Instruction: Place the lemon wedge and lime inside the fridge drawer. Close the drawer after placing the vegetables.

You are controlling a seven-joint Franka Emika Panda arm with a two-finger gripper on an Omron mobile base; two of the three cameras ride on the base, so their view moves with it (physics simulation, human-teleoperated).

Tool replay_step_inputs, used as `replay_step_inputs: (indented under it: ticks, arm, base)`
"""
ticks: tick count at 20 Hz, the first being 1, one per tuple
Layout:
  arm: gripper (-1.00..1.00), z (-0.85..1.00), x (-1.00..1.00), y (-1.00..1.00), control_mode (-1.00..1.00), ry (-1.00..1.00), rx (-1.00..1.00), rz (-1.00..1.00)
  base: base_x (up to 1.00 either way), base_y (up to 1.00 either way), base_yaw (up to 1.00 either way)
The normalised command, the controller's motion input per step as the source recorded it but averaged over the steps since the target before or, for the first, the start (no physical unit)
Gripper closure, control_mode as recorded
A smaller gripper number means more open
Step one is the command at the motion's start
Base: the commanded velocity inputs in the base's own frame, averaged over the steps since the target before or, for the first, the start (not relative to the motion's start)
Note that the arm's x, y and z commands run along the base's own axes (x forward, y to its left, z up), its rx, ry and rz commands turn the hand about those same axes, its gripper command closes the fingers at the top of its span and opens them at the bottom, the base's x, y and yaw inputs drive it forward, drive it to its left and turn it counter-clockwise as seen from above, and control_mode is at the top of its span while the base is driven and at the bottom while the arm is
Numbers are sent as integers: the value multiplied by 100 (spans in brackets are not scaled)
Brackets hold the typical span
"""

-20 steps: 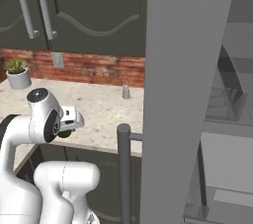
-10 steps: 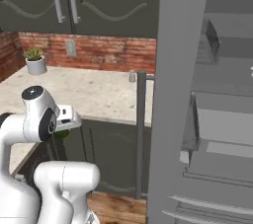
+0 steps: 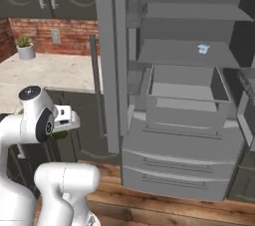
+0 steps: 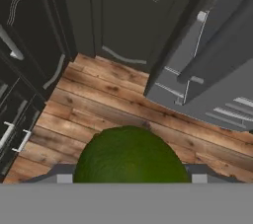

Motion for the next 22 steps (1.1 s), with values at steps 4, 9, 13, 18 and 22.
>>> replay_step_inputs:
  ticks: [4, 9, 13, 18, 22]
  arm:
    - [100, 0, 0, 0, 100, 0, 0, 0]
    - [100, 0, 0, 0, 100, 0, 0, 0]
    - [100, 0, 0, 0, 100, 0, 0, 0]
    - [100, 0, 0, 0, 100, 0, 0, 0]
    - [100, 0, 0, 0, 100, 0, 0, 0]
  base:
    - [-11, -100, -5]
    - [26, -100, 0]
    - [62, -92, 0]
    - [76, -57, 7]
    - [89, -9, 8]
